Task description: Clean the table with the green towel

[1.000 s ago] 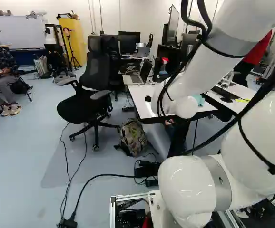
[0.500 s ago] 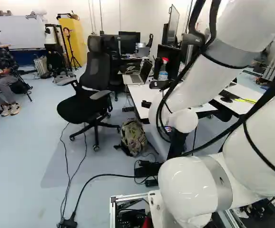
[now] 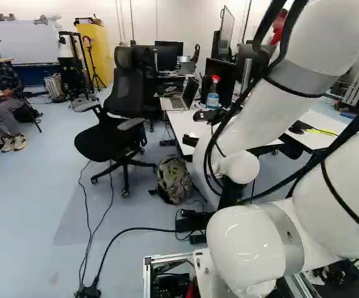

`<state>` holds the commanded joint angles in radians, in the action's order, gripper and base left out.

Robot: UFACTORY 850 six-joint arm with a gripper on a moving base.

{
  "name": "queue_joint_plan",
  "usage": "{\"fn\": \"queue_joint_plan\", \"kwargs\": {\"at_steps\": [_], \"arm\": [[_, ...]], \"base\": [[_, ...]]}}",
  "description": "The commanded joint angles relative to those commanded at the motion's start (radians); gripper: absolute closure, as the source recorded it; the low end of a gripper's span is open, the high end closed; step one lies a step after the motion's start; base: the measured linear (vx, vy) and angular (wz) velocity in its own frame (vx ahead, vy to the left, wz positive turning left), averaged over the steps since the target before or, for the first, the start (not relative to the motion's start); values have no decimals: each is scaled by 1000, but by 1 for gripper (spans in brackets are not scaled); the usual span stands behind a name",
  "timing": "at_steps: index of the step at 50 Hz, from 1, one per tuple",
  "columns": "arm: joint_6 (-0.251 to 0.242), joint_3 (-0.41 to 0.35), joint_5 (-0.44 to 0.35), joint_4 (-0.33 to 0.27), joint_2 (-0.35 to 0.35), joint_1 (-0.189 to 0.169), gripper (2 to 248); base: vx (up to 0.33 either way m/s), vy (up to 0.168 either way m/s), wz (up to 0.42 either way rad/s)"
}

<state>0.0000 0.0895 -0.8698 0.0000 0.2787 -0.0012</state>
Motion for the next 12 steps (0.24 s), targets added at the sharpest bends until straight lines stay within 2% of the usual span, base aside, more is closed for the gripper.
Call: {"fn": "queue_joint_plan", "kwargs": {"at_steps": [12], "arm": [[0, -2, -3, 0, 1, 1, 3]], "base": [[0, 0, 0]]}}
